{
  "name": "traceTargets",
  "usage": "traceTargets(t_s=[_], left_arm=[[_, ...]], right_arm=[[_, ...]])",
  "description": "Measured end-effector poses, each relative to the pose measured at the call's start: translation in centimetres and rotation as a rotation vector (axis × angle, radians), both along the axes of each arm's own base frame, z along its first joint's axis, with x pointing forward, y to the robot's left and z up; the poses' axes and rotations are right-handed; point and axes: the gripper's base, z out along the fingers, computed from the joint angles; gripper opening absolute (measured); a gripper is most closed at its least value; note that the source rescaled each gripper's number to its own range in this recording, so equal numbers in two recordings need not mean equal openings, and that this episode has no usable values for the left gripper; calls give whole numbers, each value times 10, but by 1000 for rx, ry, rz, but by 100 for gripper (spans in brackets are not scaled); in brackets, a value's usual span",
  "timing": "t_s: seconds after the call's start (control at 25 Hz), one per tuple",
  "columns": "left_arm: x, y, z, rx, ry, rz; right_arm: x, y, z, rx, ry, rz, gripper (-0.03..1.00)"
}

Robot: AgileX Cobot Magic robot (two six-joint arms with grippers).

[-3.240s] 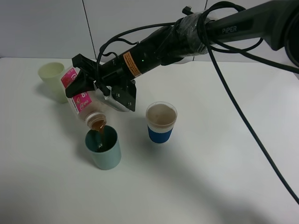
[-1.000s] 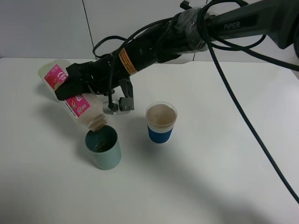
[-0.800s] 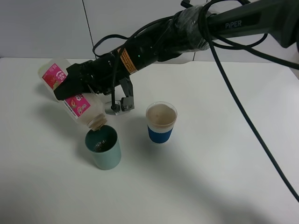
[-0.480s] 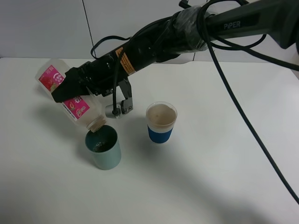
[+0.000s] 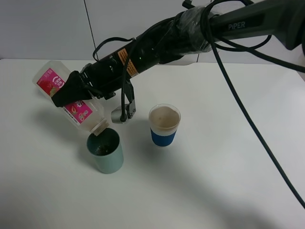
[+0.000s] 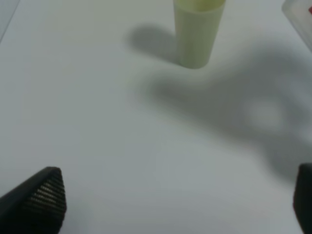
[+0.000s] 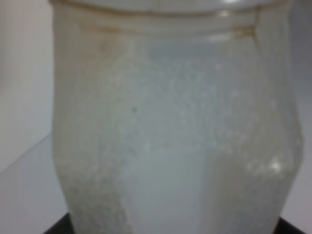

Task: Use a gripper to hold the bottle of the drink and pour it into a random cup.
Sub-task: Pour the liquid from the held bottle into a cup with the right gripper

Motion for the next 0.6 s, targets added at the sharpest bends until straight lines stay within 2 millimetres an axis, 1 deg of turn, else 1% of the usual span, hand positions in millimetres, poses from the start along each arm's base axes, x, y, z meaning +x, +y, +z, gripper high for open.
traceTargets(t_s=[0.44, 0.6], left_arm=[[0, 0, 0, 0, 0, 0], [0, 0, 0, 0, 0, 0]], right_arm=[[0, 0, 0, 13, -37, 19, 0], [0, 0, 0, -7, 25, -7, 0]])
